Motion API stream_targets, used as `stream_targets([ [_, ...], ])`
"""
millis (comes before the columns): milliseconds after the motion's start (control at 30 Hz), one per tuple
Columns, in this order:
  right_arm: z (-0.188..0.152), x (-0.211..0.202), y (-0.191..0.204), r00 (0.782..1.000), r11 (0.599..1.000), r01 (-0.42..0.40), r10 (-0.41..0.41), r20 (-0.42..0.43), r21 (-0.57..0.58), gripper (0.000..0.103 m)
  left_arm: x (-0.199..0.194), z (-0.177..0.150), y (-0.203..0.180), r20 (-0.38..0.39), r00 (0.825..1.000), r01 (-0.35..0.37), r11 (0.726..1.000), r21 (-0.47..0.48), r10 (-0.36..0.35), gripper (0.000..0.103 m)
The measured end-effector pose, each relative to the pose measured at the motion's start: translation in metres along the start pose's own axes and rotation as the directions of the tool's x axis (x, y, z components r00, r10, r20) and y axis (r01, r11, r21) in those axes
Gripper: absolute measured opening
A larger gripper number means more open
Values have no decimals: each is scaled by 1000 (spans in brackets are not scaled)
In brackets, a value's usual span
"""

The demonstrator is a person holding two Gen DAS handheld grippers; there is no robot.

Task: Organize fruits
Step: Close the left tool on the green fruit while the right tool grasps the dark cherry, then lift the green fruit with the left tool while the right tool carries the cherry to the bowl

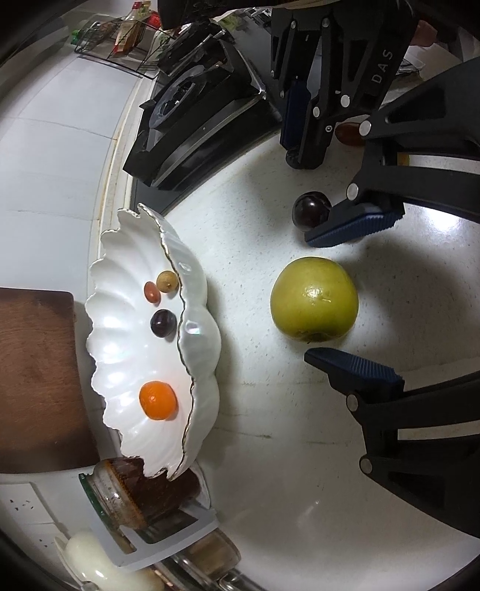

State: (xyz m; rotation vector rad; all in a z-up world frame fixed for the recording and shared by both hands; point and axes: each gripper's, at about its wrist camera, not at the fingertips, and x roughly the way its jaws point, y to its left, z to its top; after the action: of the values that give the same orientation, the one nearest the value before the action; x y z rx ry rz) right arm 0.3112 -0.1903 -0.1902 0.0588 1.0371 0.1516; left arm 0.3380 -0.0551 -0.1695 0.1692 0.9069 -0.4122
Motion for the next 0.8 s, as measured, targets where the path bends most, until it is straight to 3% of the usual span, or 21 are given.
stream_targets([
  [800,-2,-17,2,998,1000,1,-1,56,-6,22,-16,-6,-2,47,998,-27,999,-32,29,41],
])
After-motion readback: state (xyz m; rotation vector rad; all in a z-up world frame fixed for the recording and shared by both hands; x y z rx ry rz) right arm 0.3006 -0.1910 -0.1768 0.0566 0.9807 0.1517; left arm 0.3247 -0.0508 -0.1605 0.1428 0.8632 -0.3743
